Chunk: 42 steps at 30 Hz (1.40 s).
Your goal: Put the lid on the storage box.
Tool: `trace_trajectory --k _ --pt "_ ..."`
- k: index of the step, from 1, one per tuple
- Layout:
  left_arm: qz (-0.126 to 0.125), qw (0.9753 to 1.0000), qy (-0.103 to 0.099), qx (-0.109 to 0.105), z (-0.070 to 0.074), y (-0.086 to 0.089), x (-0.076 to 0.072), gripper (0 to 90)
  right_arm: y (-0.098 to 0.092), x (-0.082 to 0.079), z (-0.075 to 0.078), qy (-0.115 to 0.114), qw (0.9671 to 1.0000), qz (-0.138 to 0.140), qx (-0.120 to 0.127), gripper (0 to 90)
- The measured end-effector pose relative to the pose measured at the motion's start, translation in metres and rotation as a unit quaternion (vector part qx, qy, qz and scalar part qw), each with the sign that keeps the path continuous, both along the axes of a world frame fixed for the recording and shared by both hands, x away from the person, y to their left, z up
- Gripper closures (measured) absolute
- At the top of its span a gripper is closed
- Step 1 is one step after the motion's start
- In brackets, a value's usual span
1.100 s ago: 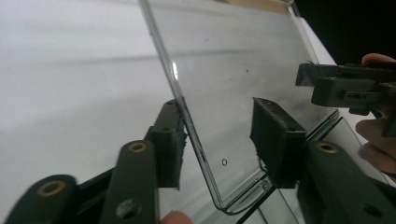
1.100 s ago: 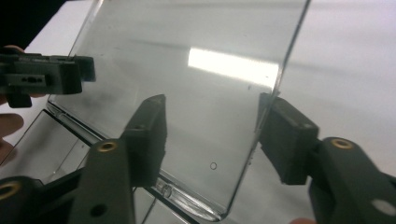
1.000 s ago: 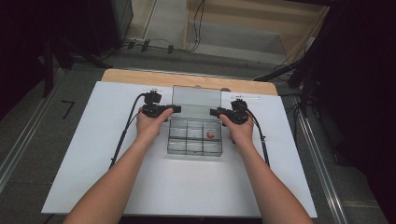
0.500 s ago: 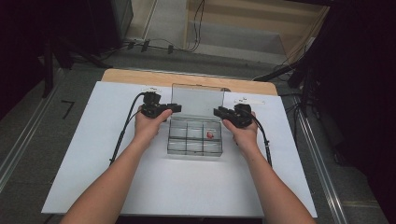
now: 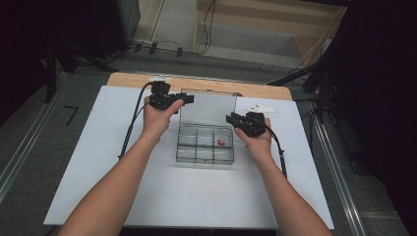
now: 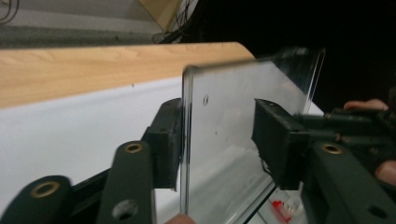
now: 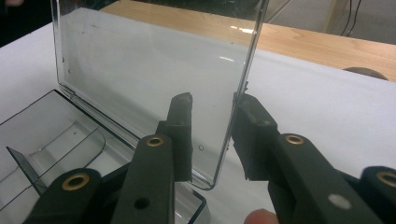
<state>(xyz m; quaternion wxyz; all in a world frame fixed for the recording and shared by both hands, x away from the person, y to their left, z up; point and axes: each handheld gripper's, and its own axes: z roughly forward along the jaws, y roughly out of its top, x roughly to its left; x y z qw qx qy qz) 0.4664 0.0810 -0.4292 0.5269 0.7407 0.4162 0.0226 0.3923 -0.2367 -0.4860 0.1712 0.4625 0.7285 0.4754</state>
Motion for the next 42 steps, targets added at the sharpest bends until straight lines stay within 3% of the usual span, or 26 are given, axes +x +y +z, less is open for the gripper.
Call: trace_trajectory --k 3,9,12,14,17,19,27,42 --pt "-0.003 0.9999 -0.001 0.012 0.0 0.001 0.0 60.1 0.0 -0.001 0.0 -0.002 1.0 0.001 -0.002 67.6" --pt "-0.021 0.9997 -0.005 0.008 0.002 0.005 -0.003 65.0 0.0 -0.001 0.004 0.003 1.0 0.001 -0.009 67.0" --pt "-0.026 0.9995 -0.012 0.011 0.004 0.005 -0.006 64.7 -0.002 0.0 0.007 0.013 0.9999 -0.004 0.0 56.7" --pt "-0.031 0.9994 -0.013 0.007 0.004 0.006 -0.009 64.6 -0.003 0.0 0.012 0.017 0.9998 -0.013 0.006 54.3" --pt "-0.038 0.9992 -0.011 0.003 0.005 0.009 -0.012 64.2 -0.008 0.002 0.023 0.019 0.9997 -0.002 0.018 54.9" --pt "-0.038 0.9992 -0.011 0.002 0.006 0.009 -0.015 63.6 -0.009 0.002 0.032 0.012 0.9999 -0.002 0.012 54.4" --pt "-0.045 0.9987 -0.022 0.001 0.008 0.011 -0.027 62.1 -0.013 -0.003 0.06 -0.002 0.9995 -0.004 0.03 54.9" --pt "-0.054 0.9977 -0.04 0.01 0.009 0.015 -0.048 60.0 -0.017 -0.021 0.063 -0.002 0.9993 0.015 0.035 59.2"
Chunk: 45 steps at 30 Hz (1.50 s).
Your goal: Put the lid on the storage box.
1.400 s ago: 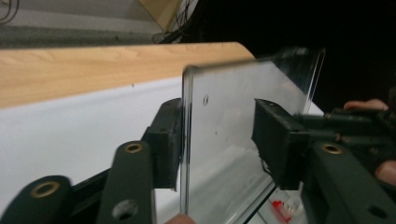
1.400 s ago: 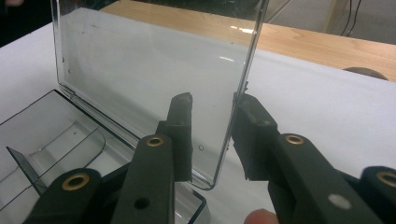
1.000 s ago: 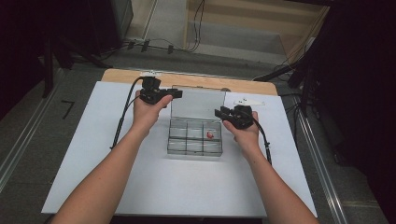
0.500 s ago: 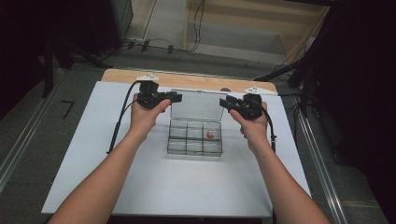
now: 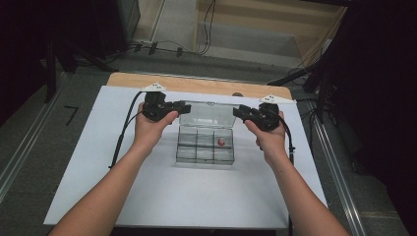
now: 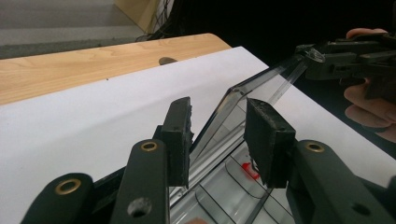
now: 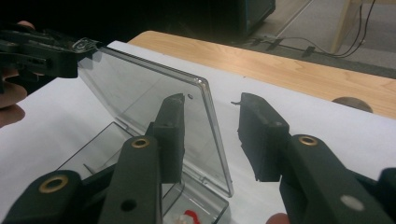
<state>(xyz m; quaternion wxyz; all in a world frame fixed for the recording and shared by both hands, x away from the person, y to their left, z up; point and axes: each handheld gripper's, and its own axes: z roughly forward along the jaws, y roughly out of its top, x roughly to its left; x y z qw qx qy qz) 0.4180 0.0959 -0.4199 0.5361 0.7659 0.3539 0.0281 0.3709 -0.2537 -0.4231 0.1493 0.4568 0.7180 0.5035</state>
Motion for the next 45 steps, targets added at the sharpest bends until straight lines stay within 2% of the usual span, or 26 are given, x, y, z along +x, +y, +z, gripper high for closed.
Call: trace_trajectory --k 8,19,22,25,30,38,40,45 --pt "-0.001 0.9999 -0.011 0.001 -0.001 0.001 -0.01 59.0 -0.002 -0.009 0.0 -0.002 0.9999 0.008 0.006 60.6" --pt "-0.002 0.9999 -0.011 -0.01 -0.004 0.005 -0.02 56.4 -0.002 -0.026 -0.001 -0.003 0.9998 0.016 0.007 60.7" --pt "-0.004 0.9998 -0.017 -0.01 -0.005 0.006 -0.023 56.2 -0.003 -0.03 -0.003 -0.004 0.9998 0.018 0.004 59.6" --pt "-0.003 0.9998 -0.017 -0.013 -0.005 0.007 -0.026 55.6 -0.003 -0.036 -0.005 -0.001 0.9998 0.017 -0.003 54.3" --pt "-0.005 0.9997 -0.019 -0.015 -0.006 0.009 -0.032 53.9 -0.005 -0.046 -0.01 0.001 0.9997 0.019 -0.016 53.6" --pt "-0.008 0.9996 -0.024 -0.014 -0.007 0.012 -0.041 51.2 -0.004 -0.06 -0.022 0.013 0.9996 0.009 -0.022 61.6" --pt "-0.005 0.9995 -0.03 -0.009 -0.007 0.011 -0.044 50.9 -0.003 -0.062 -0.024 0.012 0.9996 0.014 -0.022 65.2" --pt "-0.001 0.9996 -0.029 -0.007 -0.01 0.012 -0.048 47.7 0.002 -0.066 -0.024 0.012 0.9992 0.036 -0.009 74.9"
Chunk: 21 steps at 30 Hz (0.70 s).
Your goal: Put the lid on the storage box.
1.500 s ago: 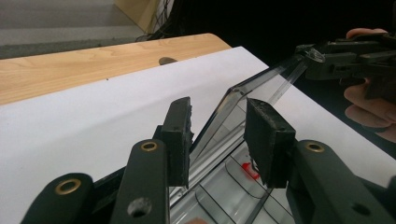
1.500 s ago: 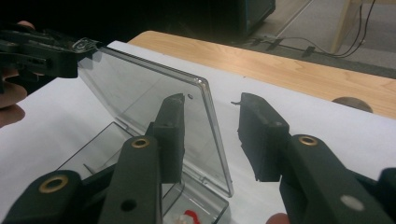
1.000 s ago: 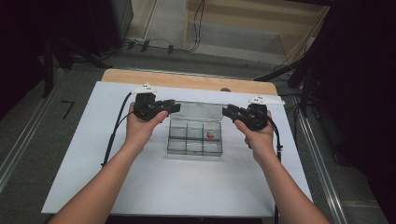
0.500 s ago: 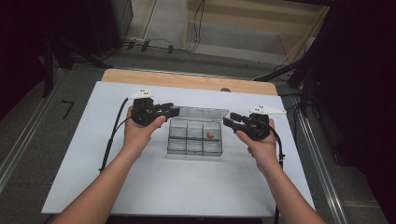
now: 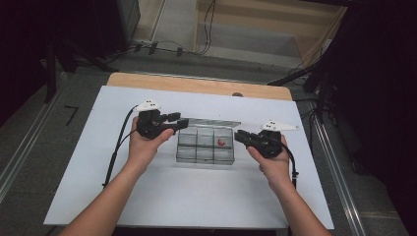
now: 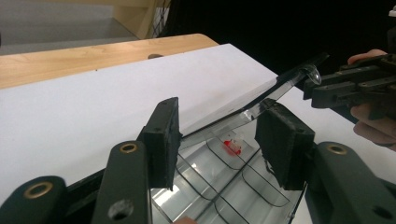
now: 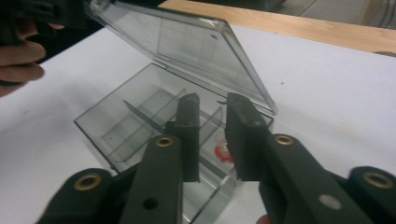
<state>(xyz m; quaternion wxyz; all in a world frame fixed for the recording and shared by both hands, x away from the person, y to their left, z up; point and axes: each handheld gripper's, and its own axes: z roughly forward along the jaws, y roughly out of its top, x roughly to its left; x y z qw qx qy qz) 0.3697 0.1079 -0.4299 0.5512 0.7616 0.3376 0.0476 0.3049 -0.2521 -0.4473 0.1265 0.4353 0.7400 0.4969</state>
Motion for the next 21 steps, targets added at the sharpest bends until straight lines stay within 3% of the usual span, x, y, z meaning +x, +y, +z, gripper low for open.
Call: trace_trajectory --k 7,21 --pt "0.001 0.9999 0.009 0.006 -0.004 0.001 -0.006 43.1 0.004 -0.002 0.0 0.001 0.9999 0.005 0.011 82.6" --pt "0.005 0.9996 0.006 0.026 -0.012 0.001 -0.023 37.2 0.006 -0.011 -0.004 -0.005 0.9998 0.011 0.018 83.3"
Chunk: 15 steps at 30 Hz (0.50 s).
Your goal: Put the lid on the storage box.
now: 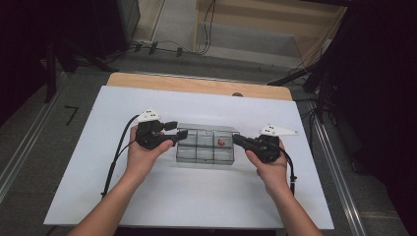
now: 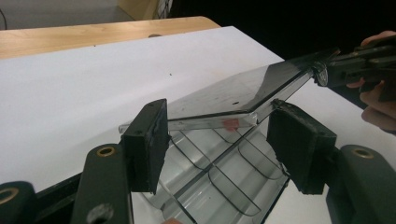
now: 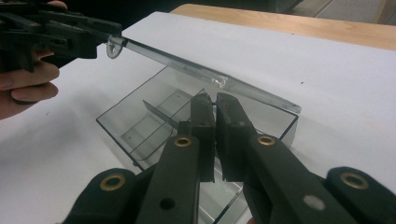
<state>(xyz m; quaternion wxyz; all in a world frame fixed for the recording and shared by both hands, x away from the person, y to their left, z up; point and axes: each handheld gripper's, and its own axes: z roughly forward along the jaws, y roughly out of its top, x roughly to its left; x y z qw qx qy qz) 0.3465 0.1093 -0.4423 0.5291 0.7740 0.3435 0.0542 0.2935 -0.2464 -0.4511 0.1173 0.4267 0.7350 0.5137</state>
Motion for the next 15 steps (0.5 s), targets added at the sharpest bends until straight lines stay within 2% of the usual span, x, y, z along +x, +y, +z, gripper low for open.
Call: trace_trajectory --k 4,7,11,15 --pt "0.002 1.0 0.004 -0.005 -0.001 0.003 -0.004 37.7 -0.001 -0.003 0.0 0.0 1.0 0.003 0.006 83.4" --pt "0.004 1.0 0.002 -0.001 -0.001 0.004 -0.008 39.6 0.0 -0.004 -0.002 0.0 1.0 0.005 0.008 83.4" --pt "0.004 0.9999 0.006 0.009 -0.003 0.008 -0.013 46.4 0.001 -0.007 -0.004 0.001 0.9999 0.007 0.011 83.3" --pt "0.008 0.9999 0.008 0.006 -0.006 0.014 -0.018 52.4 0.002 -0.009 -0.006 0.0 0.9999 0.01 0.007 83.4"
